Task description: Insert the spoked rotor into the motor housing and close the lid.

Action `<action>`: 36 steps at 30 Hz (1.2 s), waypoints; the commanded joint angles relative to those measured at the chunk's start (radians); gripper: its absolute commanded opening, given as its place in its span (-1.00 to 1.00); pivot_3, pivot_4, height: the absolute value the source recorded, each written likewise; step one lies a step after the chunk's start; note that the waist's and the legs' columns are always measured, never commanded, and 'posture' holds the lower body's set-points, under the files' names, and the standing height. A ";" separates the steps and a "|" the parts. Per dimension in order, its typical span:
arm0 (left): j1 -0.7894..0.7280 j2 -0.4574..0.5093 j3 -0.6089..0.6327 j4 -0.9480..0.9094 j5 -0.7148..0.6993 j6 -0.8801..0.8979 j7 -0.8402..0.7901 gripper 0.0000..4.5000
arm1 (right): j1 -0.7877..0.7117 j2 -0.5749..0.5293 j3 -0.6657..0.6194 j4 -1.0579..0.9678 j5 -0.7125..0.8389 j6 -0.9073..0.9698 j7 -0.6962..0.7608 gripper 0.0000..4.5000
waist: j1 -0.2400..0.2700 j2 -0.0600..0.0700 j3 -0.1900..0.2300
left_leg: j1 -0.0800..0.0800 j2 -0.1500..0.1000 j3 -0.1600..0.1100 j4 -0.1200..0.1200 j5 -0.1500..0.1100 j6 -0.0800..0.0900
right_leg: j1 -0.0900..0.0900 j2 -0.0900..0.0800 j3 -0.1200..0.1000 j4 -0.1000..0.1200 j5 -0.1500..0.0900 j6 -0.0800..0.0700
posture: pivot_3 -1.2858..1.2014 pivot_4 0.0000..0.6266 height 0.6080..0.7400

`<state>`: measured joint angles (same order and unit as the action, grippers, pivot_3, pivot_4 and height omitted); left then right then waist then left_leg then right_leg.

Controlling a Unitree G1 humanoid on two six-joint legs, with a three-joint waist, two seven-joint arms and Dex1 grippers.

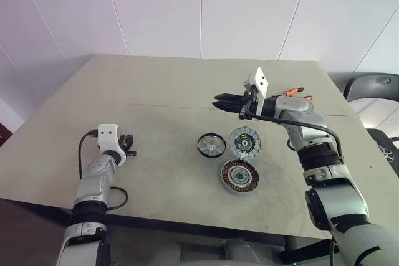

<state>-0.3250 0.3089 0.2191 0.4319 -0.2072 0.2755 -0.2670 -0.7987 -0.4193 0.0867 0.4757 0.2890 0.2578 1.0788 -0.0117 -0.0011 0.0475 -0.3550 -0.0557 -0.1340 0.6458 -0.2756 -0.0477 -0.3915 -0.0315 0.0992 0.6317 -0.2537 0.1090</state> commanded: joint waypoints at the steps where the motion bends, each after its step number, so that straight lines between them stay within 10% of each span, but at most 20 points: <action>1: 0.008 -0.009 -0.019 0.012 0.001 0.031 -0.017 -0.70 | -0.012 0.002 -0.032 -0.043 0.016 -0.005 -0.006 -0.60 | -0.001 0.000 0.000 | 0.000 0.000 0.000 0.000 0.000 0.000 | 0.000 0.000 0.000 0.000 0.000 0.000 | 0.03 -1.00 1.00; 36: 0.059 -0.035 -0.063 -0.248 -0.043 -0.463 -0.256 -0.70 | -0.021 0.027 -0.022 0.054 -0.012 -0.079 -0.014 -0.60 | -0.003 0.000 0.000 | -0.002 0.000 0.000 -0.001 0.000 0.000 | -0.002 0.000 0.000 0.000 0.000 0.000 | 0.03 -1.00 1.00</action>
<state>-0.2609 0.2702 0.1685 0.2349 -0.2309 -0.1648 -0.5006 -0.7978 -0.3977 0.0863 0.5385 0.2771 0.1986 1.0670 -0.0145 -0.0011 0.0476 -0.3565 -0.0553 -0.1335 0.6453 -0.2756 -0.0477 -0.3933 -0.0310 0.0993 0.6315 -0.2537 0.1088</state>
